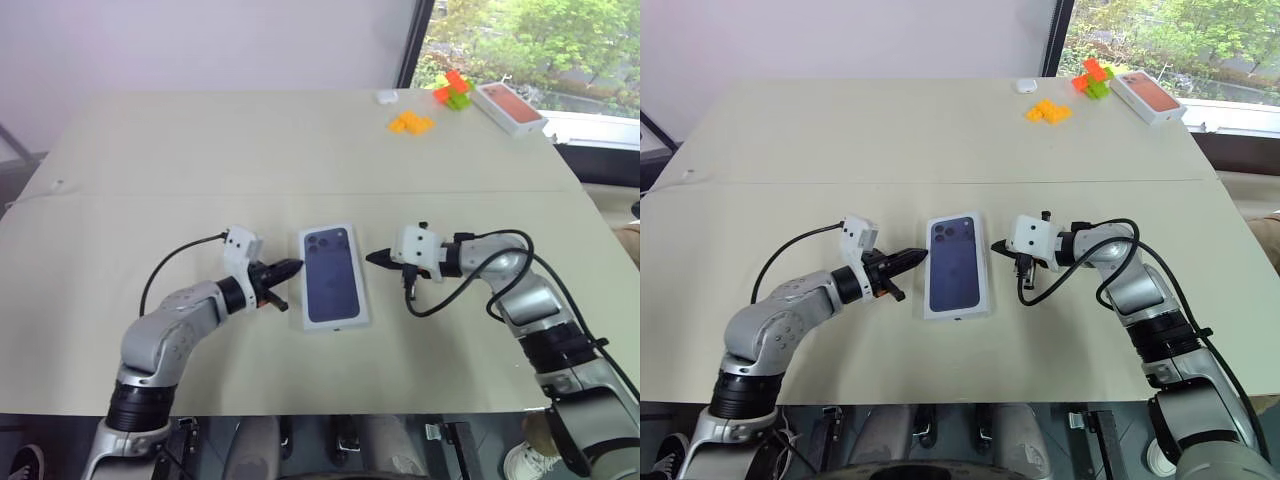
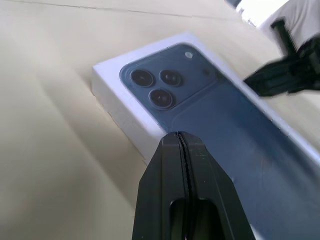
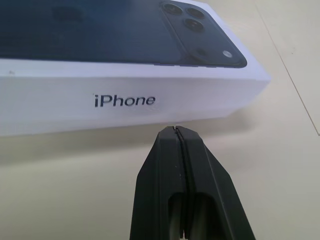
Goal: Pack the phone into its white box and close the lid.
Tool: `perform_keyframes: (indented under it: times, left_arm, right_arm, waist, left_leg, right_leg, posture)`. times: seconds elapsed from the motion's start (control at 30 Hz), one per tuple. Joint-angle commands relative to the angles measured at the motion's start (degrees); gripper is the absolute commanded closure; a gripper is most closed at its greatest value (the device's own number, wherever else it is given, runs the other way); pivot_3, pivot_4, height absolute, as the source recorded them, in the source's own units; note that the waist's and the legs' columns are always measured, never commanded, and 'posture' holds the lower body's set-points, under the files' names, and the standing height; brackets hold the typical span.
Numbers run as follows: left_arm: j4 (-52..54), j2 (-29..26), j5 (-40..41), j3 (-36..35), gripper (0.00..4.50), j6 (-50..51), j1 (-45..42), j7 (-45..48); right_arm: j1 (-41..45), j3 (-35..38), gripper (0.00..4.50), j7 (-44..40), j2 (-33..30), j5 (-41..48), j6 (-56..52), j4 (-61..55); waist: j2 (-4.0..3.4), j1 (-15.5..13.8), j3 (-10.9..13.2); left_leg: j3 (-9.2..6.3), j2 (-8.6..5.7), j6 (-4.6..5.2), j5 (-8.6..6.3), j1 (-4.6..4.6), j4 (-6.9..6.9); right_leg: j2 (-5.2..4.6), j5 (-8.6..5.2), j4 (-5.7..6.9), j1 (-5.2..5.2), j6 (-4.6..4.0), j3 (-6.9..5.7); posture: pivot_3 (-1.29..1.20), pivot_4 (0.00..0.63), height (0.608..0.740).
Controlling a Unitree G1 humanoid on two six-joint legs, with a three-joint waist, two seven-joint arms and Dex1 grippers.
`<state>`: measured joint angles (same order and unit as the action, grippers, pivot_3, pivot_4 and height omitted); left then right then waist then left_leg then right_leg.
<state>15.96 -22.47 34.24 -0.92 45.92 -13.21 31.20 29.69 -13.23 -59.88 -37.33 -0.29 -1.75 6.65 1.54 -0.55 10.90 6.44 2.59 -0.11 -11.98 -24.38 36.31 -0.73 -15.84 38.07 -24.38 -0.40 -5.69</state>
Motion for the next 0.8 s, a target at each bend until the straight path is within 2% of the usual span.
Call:
perform_keyframes:
  times: [0.03,0.23,0.37,0.43,0.53,0.8]
  left_arm:
    - [1.8,-0.9,0.5,-0.9,4.50,-0.5,0.8,0.9]
    - [0.5,-0.1,-1.3,0.5,4.50,-3.4,0.5,1.0]
    - [0.0,2.9,-0.8,1.1,4.50,-2.5,-2.3,-0.6]
    - [-0.8,4.2,-1.5,1.8,4.50,-2.7,-3.6,-1.2]
    - [-1.8,5.4,-2.6,2.9,4.50,-3.3,-3.9,-1.6]
    - [-0.7,4.9,-3.8,3.7,4.50,-3.8,-1.6,-1.2]
  right_arm:
    - [2.1,1.5,4.48,0.0,-0.2,0.8,0.4,-0.7]
    - [5.9,5.2,4.48,-1.5,0.9,7.7,-5.7,-1.7]
    - [6.4,5.8,4.48,0.2,3.8,10.6,-9.9,-4.5]
    - [5.8,4.9,4.48,1.3,5.0,9.7,-10.3,-5.0]
    - [4.2,1.7,4.48,4.6,5.6,3.9,-6.9,-3.5]
    - [2.1,-3.3,4.48,8.3,2.9,-6.5,0.2,2.0]
  waist:
    - [0.00,-0.1,0.0]
    - [0.00,-0.2,0.0]
    - [0.01,-0.2,0.0]
    - [0.01,-0.2,0.0]
    - [0.01,-0.1,0.0]
    - [0.00,-0.1,-0.1]
  left_leg:
    - [0.00,0.00,0.00,0.00,0.00,0.00]
    - [0.00,-0.01,0.00,0.00,-0.01,0.03]
    - [0.00,-0.01,0.00,0.00,-0.01,0.04]
    - [0.00,-0.01,0.01,0.00,-0.01,0.05]
    - [0.00,-0.02,0.01,0.00,-0.02,0.06]
    - [0.00,-0.01,-0.01,0.01,0.03,0.07]
  right_leg:
    - [0.00,0.00,0.00,0.00,0.00,0.00]
    - [-0.02,0.11,0.01,0.00,-0.20,0.00]
    - [-0.01,0.13,0.01,0.02,-0.22,0.00]
    - [-0.01,0.13,0.03,0.02,-0.22,0.00]
    - [-0.02,0.13,0.03,0.03,-0.22,0.00]
    - [-0.01,0.13,0.07,0.04,-0.22,0.00]
  posture:
    - [0.00,0.150,0.737]
    - [0.00,0.150,0.737]
    - [0.00,0.150,0.737]
    - [0.00,0.150,0.737]
    - [0.00,0.150,0.737]
    - [0.00,0.150,0.737]
